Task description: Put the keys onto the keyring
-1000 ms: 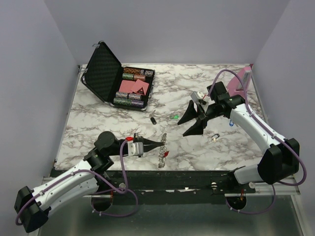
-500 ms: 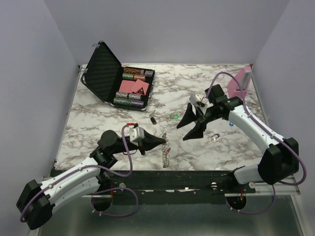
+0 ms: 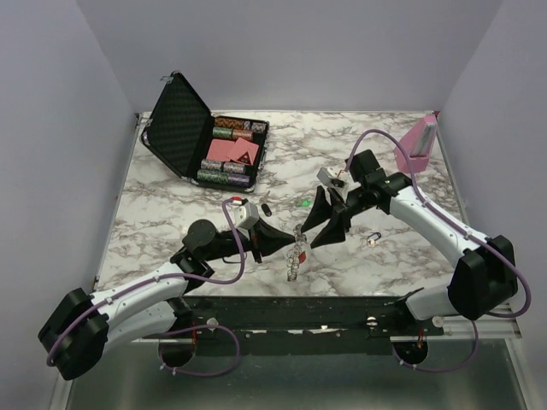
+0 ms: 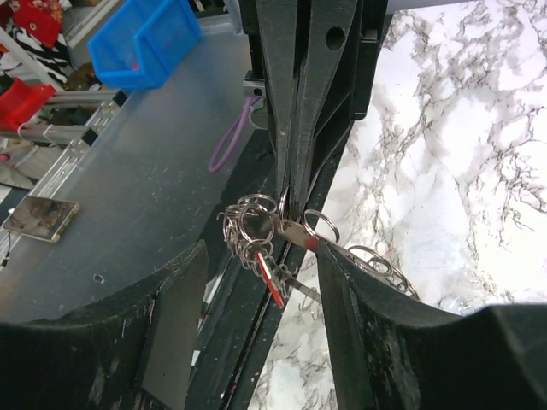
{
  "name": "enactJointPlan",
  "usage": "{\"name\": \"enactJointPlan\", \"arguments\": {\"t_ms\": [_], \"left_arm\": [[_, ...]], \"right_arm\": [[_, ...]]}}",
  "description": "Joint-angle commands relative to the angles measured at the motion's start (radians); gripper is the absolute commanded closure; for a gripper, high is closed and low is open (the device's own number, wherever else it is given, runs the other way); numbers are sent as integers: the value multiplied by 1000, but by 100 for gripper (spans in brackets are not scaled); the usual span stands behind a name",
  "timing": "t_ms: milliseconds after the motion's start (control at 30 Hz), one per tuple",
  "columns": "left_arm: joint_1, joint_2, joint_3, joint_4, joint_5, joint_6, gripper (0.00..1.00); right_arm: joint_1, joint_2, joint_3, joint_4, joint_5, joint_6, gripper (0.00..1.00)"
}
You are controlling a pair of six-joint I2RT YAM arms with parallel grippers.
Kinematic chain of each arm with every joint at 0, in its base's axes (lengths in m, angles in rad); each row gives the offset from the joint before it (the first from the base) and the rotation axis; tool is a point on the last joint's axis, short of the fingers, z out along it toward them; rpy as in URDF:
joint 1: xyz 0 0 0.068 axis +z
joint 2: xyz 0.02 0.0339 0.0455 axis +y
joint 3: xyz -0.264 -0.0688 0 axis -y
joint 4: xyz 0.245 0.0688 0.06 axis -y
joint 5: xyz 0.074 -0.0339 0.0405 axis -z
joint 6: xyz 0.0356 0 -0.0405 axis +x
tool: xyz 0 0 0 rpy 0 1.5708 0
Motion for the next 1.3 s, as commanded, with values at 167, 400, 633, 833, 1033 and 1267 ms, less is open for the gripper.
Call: {"name": "enactJointPlan", "arguments": {"t_ms": [167, 400, 633, 833, 1033, 1267], "left_arm": [[1, 56, 38, 164, 2, -47, 100], [3, 80, 48, 184, 1, -48, 100], [3, 84, 38, 187, -8, -45, 100], [3, 84, 29, 167, -11, -28, 100], [3, 89, 22, 159, -14, -25, 100], [6, 84, 16, 157, -13, -24, 100]], "right_arm": [[18, 15, -14, 72, -146, 77, 41], [29, 18, -23, 115, -146, 128, 47], [32, 15, -23, 126, -160, 148, 56], [32, 15, -22, 129, -180, 157, 58], [32, 13, -20, 130, -185, 158, 58], [32, 12, -20, 129, -174, 154, 58]]}}
